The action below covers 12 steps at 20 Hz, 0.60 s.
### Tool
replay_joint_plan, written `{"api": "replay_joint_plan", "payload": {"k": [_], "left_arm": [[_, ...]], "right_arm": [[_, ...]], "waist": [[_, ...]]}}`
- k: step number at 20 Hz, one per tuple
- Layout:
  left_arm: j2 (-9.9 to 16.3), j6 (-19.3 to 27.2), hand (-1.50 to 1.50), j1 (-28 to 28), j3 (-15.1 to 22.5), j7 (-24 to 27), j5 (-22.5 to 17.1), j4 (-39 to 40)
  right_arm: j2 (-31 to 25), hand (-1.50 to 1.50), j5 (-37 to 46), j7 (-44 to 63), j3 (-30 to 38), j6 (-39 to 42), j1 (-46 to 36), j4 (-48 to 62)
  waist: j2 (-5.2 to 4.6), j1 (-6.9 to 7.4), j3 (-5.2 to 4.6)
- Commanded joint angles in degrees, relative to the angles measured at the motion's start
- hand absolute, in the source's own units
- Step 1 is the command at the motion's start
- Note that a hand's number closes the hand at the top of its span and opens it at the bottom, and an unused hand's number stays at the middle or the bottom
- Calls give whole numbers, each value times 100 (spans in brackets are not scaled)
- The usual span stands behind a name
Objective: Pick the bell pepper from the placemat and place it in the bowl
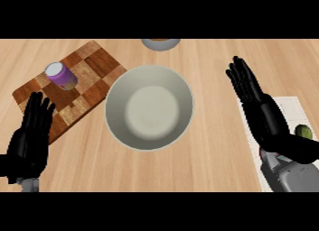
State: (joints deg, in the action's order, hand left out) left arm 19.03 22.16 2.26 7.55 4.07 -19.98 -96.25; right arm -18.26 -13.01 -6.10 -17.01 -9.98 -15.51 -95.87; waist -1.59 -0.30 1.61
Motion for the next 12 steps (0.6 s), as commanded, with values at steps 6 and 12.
{"api": "replay_joint_plan", "payload": {"k": [6,12], "left_arm": [[1033,-519,0,-1217,-795,-51,199,400],[910,-640,0,-1167,-764,-74,58,720]], "right_arm": [[389,-150,-453,122,-696,1082,-147,204],[-67,-150,2744,-646,-849,-1797,1267,-168]], "waist": [[138,27,-160],[189,-255,-170]]}}
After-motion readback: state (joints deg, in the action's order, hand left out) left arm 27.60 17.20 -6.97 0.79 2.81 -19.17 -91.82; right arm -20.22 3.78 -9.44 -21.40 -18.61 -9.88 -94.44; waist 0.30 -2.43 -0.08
